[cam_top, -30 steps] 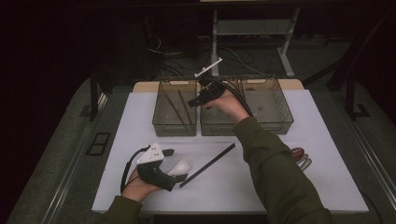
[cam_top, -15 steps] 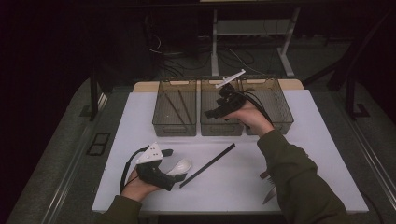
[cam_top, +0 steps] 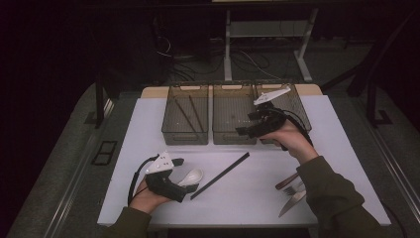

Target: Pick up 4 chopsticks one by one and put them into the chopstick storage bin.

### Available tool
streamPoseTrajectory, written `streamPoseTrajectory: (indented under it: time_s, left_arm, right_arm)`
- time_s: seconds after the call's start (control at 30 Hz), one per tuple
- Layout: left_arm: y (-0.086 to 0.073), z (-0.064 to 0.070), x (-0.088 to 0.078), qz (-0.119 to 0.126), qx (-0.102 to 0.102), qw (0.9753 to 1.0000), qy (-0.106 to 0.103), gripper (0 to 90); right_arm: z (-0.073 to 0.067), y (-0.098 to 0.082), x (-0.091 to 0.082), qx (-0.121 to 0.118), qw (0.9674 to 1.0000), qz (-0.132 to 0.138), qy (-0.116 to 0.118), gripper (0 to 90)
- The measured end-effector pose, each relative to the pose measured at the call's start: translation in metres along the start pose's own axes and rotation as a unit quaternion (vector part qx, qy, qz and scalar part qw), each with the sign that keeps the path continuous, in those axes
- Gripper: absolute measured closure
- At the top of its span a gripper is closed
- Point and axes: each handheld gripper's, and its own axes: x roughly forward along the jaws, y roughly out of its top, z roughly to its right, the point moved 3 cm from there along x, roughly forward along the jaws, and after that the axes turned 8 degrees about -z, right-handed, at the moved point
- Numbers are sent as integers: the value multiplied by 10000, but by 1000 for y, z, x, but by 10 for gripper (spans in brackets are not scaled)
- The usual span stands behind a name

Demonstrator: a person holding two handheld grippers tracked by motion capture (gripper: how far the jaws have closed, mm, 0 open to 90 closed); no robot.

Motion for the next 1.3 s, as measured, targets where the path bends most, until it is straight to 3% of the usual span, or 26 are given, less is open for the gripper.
streamPoseTrajectory:
  time_s: [0.4, 0.87, 1.13, 1.3]
  left_arm:
    - [0, -2, -1, 5, -35, 10000, 46, 0]
    - [1, -1, -2, 22, -64, 9999, 136, 0]
    - [2, -1, -3, 42, -49, 9998, 188, 0]
    - [4, 0, -3, 35, -22, 9997, 228, 0]
  right_arm:
    - [1, -44, -27, 222, 9993, 312, -57, 185]
    - [4, -115, -48, 587, 9967, 506, -261, 185]
    - [0, -147, -54, 641, 9947, 687, -427, 182]
    - [-6, -162, -56, 553, 9946, 727, -500, 176]
